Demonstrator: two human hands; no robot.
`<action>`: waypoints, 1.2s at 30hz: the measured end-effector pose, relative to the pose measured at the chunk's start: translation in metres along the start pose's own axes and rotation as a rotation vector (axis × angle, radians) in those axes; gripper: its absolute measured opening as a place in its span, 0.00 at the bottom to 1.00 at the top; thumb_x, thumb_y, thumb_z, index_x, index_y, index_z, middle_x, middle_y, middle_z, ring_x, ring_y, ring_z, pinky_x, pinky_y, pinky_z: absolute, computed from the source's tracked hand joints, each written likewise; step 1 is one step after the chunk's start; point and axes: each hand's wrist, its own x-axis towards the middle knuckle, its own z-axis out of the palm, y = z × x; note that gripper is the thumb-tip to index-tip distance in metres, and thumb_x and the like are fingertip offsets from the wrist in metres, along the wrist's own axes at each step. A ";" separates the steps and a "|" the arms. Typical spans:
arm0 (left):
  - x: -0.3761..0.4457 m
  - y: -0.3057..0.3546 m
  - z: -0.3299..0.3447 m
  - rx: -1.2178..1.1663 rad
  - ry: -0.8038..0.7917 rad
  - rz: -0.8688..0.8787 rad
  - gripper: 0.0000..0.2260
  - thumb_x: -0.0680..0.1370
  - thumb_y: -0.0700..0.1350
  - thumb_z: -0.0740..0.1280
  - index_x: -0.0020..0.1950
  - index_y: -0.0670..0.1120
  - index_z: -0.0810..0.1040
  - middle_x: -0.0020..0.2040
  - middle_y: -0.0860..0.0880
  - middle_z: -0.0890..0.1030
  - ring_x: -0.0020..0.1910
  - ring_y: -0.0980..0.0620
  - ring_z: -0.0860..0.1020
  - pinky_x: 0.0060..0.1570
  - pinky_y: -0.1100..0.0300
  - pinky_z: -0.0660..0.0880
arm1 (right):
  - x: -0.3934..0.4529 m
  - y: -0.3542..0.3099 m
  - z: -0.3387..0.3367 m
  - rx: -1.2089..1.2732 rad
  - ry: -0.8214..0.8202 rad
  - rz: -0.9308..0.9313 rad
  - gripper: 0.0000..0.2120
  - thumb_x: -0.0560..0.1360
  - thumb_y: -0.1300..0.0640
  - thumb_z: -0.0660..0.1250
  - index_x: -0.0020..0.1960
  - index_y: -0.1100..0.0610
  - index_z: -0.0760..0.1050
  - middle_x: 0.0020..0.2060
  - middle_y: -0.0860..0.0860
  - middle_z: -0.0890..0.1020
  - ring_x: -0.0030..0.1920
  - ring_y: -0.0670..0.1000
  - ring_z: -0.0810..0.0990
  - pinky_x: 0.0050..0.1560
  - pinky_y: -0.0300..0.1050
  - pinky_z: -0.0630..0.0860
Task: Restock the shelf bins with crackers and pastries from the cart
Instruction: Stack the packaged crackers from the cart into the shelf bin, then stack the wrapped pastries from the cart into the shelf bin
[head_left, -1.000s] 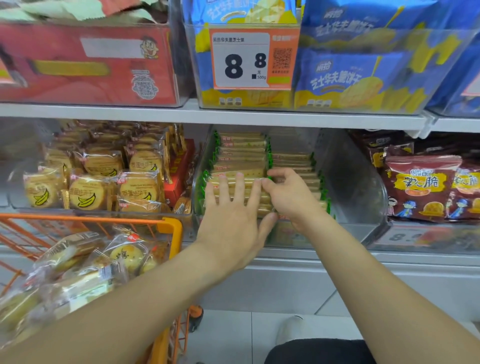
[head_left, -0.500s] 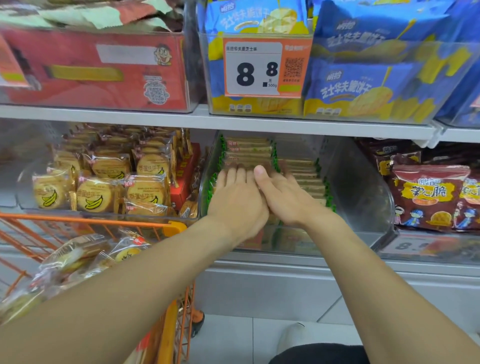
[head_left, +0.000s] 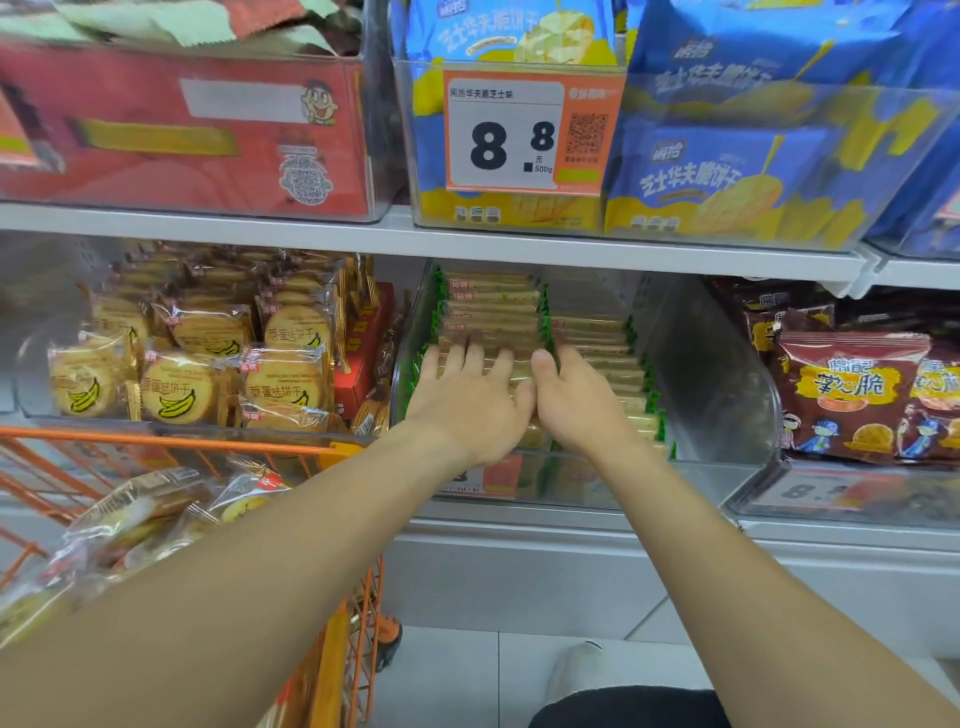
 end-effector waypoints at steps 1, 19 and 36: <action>-0.001 0.002 0.000 -0.001 -0.003 -0.006 0.26 0.83 0.57 0.40 0.81 0.52 0.50 0.80 0.40 0.51 0.79 0.41 0.48 0.76 0.41 0.43 | 0.000 0.000 0.000 0.021 -0.025 0.029 0.21 0.86 0.50 0.50 0.73 0.61 0.67 0.69 0.62 0.74 0.68 0.62 0.72 0.60 0.49 0.68; -0.006 -0.005 -0.004 -0.375 0.257 0.120 0.18 0.83 0.48 0.54 0.71 0.43 0.70 0.66 0.42 0.74 0.67 0.43 0.70 0.71 0.46 0.63 | -0.004 -0.023 0.004 0.697 -0.101 0.318 0.28 0.83 0.40 0.55 0.77 0.57 0.66 0.74 0.52 0.71 0.73 0.54 0.70 0.75 0.55 0.64; -0.129 -0.046 -0.034 -0.418 0.400 0.081 0.08 0.75 0.39 0.62 0.50 0.46 0.79 0.48 0.50 0.79 0.51 0.50 0.74 0.52 0.54 0.71 | -0.065 -0.072 0.008 0.356 0.233 -0.306 0.07 0.76 0.57 0.67 0.42 0.47 0.80 0.36 0.46 0.83 0.39 0.50 0.82 0.44 0.49 0.80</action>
